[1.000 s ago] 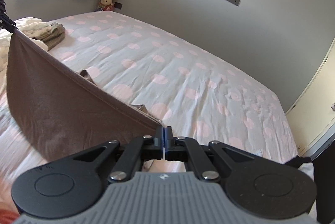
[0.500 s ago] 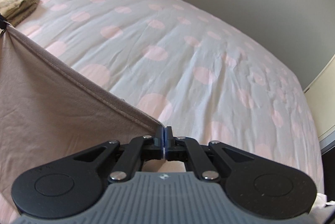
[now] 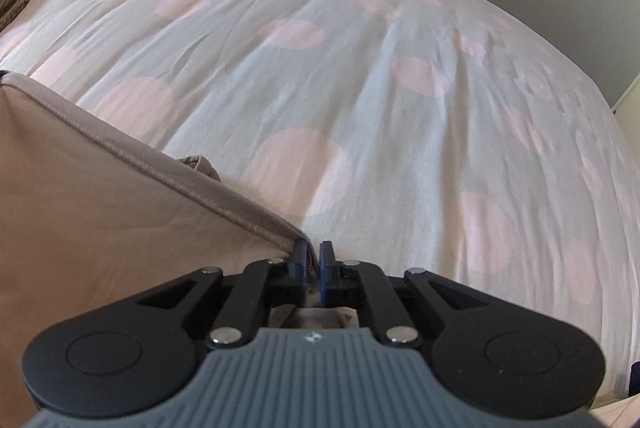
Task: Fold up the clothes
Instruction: 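Lay the beige shirt down folded in half and open both tools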
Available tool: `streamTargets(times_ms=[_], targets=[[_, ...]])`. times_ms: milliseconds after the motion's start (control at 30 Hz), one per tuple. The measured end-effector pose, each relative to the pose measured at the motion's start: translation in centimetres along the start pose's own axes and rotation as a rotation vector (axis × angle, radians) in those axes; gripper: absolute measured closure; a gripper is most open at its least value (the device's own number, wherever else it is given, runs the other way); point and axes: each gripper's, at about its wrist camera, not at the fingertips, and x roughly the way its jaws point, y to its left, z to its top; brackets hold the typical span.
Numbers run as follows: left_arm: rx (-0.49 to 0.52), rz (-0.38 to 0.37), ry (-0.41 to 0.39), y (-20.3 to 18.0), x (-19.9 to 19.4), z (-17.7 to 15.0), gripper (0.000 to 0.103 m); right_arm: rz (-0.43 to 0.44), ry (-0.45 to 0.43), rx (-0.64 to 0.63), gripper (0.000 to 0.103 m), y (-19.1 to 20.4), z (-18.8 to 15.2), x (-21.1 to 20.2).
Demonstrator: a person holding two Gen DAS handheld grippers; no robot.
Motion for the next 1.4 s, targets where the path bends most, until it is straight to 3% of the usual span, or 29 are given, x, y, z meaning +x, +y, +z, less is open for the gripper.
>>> streamTargets(times_ms=[67,167,500,633,800,1067,1167,1233,1267,1300,1333,1400], targets=[[-0.049,0.018,-0.013,0.3,-1.0,-0.6,0.086,-0.012,-0.009,0.031,0.081,-0.3,-0.3,-0.6],[-0.135,0.029,-0.039,0.4,-3.3,-1.8,0.081,-0.015,-0.037,0.094,0.081,-0.9,-1.6,-3.0],[-0.328,-0.117,-0.072,-5.4,-11.3,-9.8,0.08,0.067,-0.066,0.334,0.079,1.7,-11.3,-11.7],[-0.304,-0.166,-0.082,-7.7,-12.9,-12.5,0.08,0.108,-0.063,0.441,0.077,2.7,-14.8,-13.6],[-0.267,-0.177,-0.068,-9.7,-13.0,-14.1,0.08,0.141,-0.033,0.531,0.066,3.2,-17.7,-14.5],[-0.246,-0.175,-0.01,-11.2,-11.2,-14.5,0.08,0.207,-0.054,0.633,0.066,2.2,-19.2,-14.1],[-0.25,-0.186,0.004,-11.1,-10.9,-14.6,0.081,0.21,-0.007,0.628,0.066,2.4,-19.1,-13.4],[-0.246,-0.192,0.004,-11.2,-10.8,-14.6,0.085,0.225,0.029,0.645,0.068,2.4,-19.2,-12.5],[-0.245,-0.194,0.004,-11.2,-10.7,-14.7,0.09,0.235,0.033,0.654,0.075,2.3,-19.3,-12.2],[-0.243,-0.193,0.005,-11.2,-10.7,-14.7,0.096,0.253,0.033,0.66,0.092,2.2,-19.3,-12.1],[-0.242,-0.192,0.006,-11.3,-10.7,-14.7,0.099,0.273,0.033,0.664,0.097,2.3,-19.3,-12.0],[-0.244,-0.176,-0.006,-11.2,-11.0,-14.7,0.102,0.247,0.029,0.646,0.097,2.6,-19.2,-12.2]])
